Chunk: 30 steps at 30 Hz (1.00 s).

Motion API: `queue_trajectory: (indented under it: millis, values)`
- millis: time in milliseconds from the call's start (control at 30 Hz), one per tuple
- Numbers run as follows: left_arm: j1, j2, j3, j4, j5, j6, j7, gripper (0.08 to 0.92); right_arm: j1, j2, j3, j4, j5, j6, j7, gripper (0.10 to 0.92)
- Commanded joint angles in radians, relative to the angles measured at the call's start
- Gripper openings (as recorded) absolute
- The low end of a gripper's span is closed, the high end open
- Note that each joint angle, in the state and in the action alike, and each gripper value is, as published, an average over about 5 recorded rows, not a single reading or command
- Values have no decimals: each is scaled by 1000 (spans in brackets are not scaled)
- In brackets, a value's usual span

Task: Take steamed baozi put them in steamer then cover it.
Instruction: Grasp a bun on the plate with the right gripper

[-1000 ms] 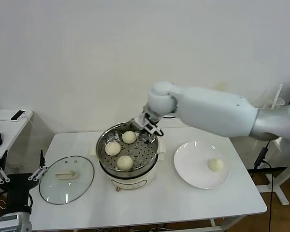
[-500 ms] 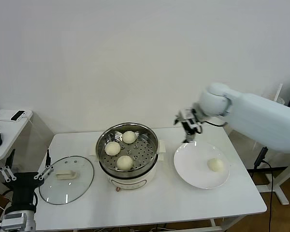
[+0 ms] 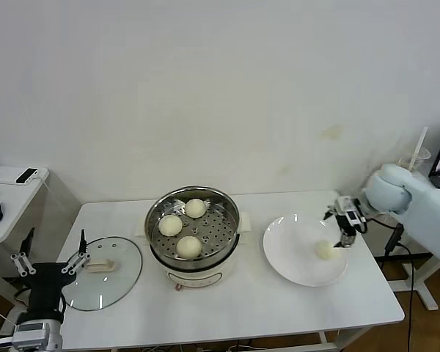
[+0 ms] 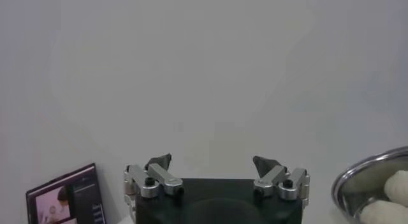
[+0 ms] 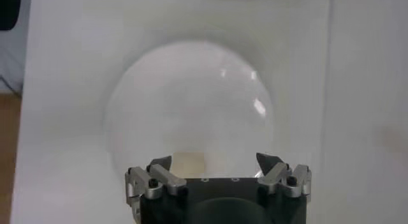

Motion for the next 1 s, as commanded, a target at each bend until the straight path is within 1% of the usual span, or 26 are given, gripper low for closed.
queue_trajectory:
  millis: [33,433,1000]
  values:
    - [5,-3,6,4,3,1,0,823,-188,38,165,-144,-119,61,-3,823]
    - [6,-11,-13,5,6,6,2,823,-187,218,171,-287,-169,83,38,823]
    - [2,-13,-17,12,5,8,1,823,-200,260,163,-344,-219,70,40,823]
